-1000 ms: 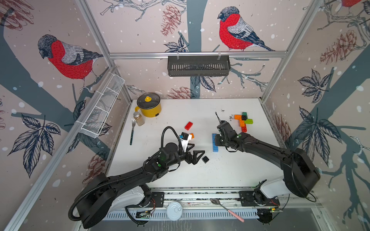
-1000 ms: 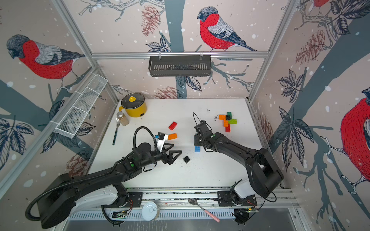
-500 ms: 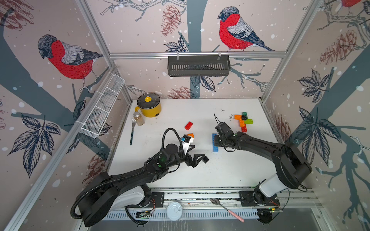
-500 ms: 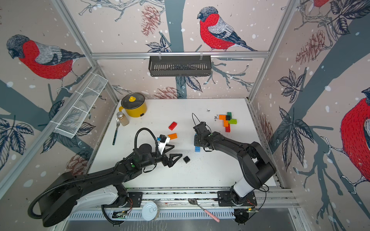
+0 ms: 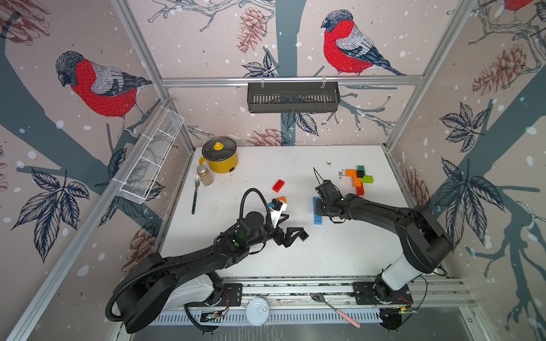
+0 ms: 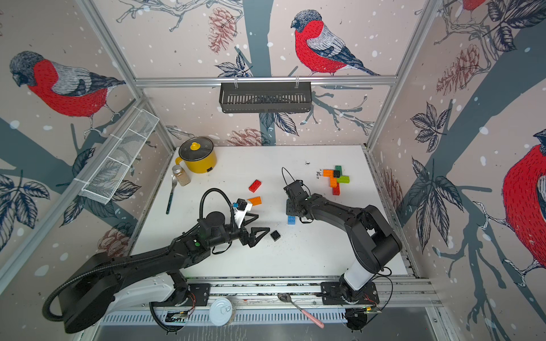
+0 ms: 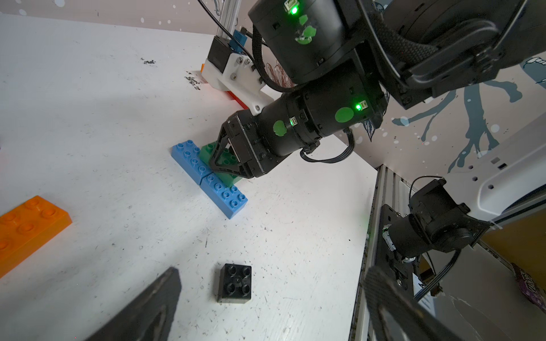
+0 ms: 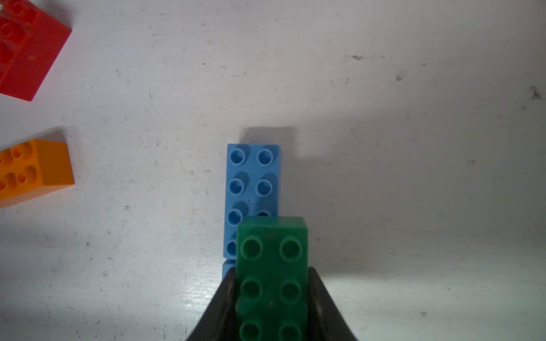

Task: Assemble a small pinwheel with lego
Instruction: Assemble the lego brick with the lego brick.

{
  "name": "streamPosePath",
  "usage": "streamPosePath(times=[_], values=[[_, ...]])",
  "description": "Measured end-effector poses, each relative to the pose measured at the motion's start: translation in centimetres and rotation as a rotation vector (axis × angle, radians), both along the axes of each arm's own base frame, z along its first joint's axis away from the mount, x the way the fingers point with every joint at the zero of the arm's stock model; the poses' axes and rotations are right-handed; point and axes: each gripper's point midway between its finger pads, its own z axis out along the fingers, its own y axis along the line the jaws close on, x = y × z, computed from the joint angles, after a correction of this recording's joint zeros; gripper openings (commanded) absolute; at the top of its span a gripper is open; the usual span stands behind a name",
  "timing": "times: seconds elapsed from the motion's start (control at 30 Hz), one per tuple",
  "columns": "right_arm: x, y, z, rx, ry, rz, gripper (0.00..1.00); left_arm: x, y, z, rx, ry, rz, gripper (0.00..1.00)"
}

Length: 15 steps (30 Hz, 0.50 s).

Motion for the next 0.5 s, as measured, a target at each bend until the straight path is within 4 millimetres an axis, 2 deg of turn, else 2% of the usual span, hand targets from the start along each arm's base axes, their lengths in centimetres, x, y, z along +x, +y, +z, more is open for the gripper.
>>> streamPosePath(times=[0.5], values=[[0.4, 0.09, -0.58, -0.015, -0.014, 0.013, 0.12, 0.07, 0.03, 0.04, 0.0, -0.002, 0.004, 0.97]])
